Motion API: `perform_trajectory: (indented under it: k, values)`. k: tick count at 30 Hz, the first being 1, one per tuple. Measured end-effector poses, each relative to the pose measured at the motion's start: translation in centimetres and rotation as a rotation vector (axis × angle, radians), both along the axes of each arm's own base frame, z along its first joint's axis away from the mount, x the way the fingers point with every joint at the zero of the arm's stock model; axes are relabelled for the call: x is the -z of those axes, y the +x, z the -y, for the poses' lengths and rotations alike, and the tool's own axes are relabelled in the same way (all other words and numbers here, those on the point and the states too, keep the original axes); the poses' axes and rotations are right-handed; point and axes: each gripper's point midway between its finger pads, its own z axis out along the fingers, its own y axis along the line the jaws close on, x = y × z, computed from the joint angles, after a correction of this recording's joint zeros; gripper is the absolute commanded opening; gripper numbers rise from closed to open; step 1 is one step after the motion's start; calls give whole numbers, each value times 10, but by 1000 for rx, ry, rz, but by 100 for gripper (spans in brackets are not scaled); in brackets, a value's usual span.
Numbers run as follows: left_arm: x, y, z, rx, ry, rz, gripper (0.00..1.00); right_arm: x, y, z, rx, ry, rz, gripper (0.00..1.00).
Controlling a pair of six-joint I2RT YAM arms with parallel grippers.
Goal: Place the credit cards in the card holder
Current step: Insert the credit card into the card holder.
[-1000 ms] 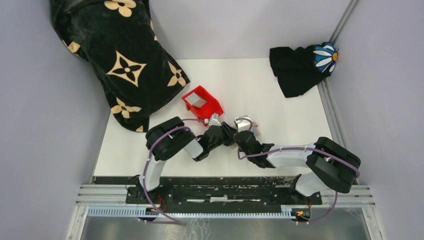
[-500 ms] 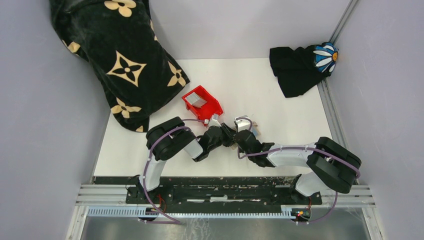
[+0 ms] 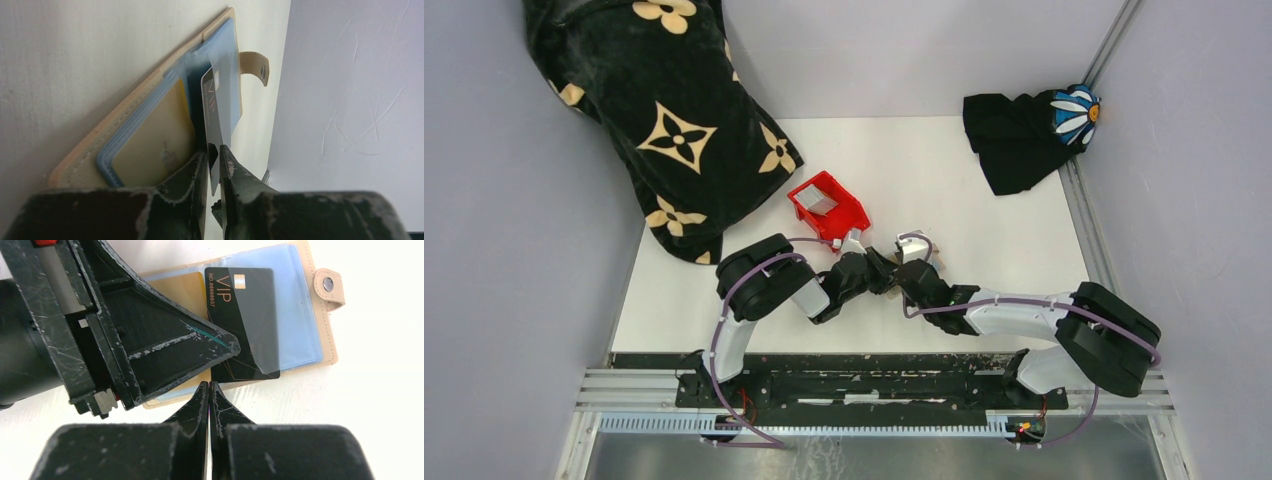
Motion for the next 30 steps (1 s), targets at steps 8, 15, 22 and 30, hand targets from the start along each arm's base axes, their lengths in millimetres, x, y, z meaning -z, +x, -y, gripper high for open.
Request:
perform_trajectory:
  k: [8,15,22,30]
  values:
    - [0,1,-1,-2,0,-1,21,5,-4,15,55,-42,-19,2]
    - [0,1,-1,-2,0,-1,21,2,2,23,102,-58,-7,1]
    - [0,1,-1,-1,0,-1,21,-2,15,21,131,-51,-3,1]
    - [0,1,-2,-1,-2,0,21,1,19,24,147,-58,-15,1]
